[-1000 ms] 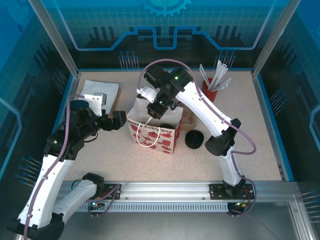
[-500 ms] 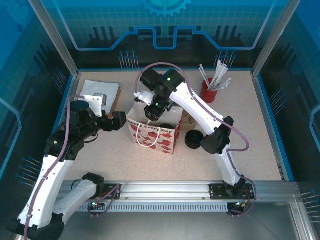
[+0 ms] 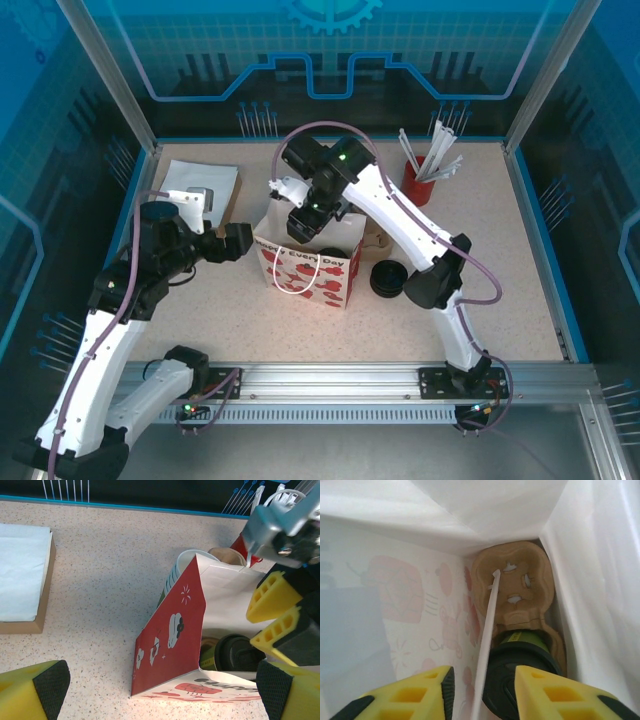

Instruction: Pack the takeout coffee

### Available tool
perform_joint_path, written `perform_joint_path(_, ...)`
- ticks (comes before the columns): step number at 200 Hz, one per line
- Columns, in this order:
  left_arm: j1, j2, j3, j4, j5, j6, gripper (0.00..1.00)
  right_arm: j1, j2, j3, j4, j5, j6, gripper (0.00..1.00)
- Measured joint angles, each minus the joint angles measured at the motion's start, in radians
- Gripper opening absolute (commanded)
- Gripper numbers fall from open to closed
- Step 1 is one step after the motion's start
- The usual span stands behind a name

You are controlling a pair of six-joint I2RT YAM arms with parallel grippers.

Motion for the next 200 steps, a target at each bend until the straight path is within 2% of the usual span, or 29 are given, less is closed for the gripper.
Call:
perform_joint_path(98, 0.0, 0.03, 0.032, -0.028, -0.01, -0.042, 0.99, -0.043, -0.241, -0.028, 0.039, -0.004, 0.053, 0.62)
perform_joint_path(133, 0.0, 0.028, 0.034, -0.028, -0.011, -0.045, 0.99, -0.066, -0.389, -0.167, 0.115, 0.008, 0.083, 0.74)
perform_joint_path(174, 0.0, 0.028, 0.034, -0.028, -0.016, -0.046, 0.99, -0.084, -0.592, -0.406, 0.253, 0.061, 0.113, 0.86)
perform_joint_path(200, 0.0, 0.038, 0.041, -0.028, -0.018, -0.049, 0.99, -0.11, -0.723, -0.558, 0.353, 0.095, 0.129, 0.99)
